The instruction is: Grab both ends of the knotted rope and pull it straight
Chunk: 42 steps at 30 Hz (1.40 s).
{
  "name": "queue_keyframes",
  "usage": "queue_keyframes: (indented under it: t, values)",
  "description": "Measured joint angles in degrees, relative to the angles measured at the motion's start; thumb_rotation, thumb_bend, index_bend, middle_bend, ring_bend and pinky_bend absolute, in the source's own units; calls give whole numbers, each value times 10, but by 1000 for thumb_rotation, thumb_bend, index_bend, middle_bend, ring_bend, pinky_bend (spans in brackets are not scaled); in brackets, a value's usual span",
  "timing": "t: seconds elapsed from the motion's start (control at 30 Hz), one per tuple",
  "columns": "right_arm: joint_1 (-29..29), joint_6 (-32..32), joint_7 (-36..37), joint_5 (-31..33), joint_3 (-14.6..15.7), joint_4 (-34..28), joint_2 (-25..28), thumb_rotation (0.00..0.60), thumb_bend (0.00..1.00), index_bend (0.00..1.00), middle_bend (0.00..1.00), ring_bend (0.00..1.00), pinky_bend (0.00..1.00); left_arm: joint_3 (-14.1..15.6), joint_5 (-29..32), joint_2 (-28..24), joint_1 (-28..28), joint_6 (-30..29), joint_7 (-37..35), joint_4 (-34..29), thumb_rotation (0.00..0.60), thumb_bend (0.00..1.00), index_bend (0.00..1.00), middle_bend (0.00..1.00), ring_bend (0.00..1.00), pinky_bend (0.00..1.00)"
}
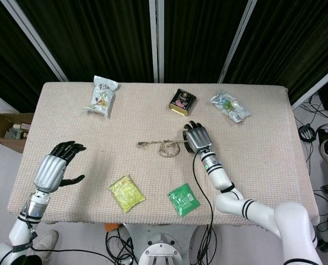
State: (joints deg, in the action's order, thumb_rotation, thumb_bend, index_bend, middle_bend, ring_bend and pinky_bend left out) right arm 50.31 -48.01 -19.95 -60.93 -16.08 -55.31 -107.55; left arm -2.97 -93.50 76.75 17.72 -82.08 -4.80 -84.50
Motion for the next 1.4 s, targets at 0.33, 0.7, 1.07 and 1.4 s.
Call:
queue_keyframes:
  t: [0.33,0.7,1.07,1.4]
  values:
    - [-14,-52,-84,-9,2,-100,85,600,507,644,263,90,224,-53,79,25,100,160,1,17,600,122,356,234,161,209]
    - [-25,-76,-128,31,2,-128,113,600,508,644,261,90,202,-133,235,211,274,350,84,176,600,196,378,214,145,184]
    - [-26,-76,-119,38,3,-121,118,600,512,645,261,90,186,-168,340,331,360,410,149,313,600,303,458,211,142,179]
    - [-27,-74,-104,37,6,-111,114,600,513,646,260,90,181,-172,371,378,385,419,170,375,600,340,493,211,142,179]
